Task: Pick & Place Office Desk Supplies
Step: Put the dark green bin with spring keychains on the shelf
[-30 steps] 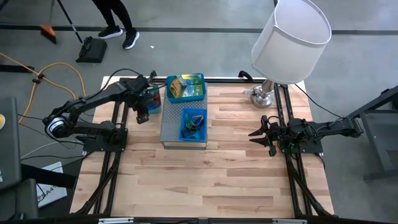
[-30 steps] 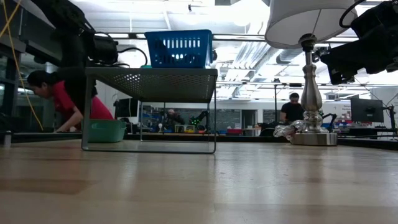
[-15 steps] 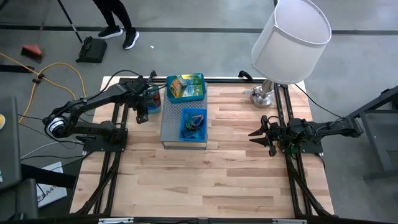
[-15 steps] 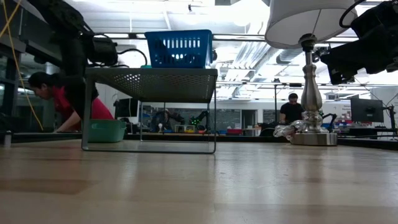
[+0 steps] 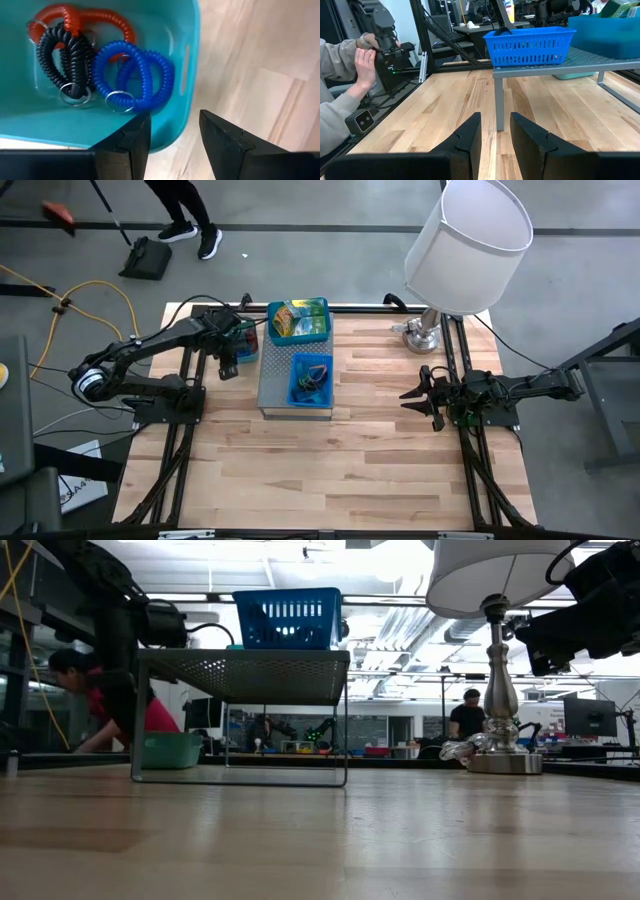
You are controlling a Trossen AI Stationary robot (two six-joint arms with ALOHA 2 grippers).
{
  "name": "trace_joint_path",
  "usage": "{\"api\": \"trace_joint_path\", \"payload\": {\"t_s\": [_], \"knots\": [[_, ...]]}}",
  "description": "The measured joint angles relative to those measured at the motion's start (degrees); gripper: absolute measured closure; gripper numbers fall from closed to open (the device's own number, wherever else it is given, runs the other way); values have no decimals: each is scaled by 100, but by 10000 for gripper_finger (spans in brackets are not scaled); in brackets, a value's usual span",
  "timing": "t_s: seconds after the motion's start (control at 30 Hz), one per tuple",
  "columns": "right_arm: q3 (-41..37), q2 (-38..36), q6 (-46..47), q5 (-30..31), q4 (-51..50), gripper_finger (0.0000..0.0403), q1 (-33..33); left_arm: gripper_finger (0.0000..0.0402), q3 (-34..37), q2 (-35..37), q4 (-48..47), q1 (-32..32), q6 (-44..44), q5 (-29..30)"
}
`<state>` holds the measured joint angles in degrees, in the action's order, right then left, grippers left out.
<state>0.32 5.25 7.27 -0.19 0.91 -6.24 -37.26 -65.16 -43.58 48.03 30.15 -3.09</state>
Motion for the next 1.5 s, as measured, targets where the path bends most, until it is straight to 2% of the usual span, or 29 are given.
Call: {"api": "trace_joint_path", "payload": {"t_s": [0.4, 0.53, 0.77, 0.93, 1.17, 1.5], "knots": [[2, -1, 0, -2, 0, 311, 0, 249, 0, -414, 215, 0, 19, 26], [1, 0, 0, 0, 0, 311, 1, 286, 0, -405, 213, 2, 2, 28], [1, -2, 0, -1, 0, 311, 1, 385, 0, -405, 198, 0, -4, 28], [1, -1, 0, 0, 0, 311, 0, 398, -2, -384, 193, 2, -46, 48], [2, -2, 0, 0, 0, 311, 1, 400, -62, 245, 107, 0, -41, 180], [2, -2, 0, -2, 0, 311, 0, 401, -752, 1444, -580, -184, -17, 347]]}}
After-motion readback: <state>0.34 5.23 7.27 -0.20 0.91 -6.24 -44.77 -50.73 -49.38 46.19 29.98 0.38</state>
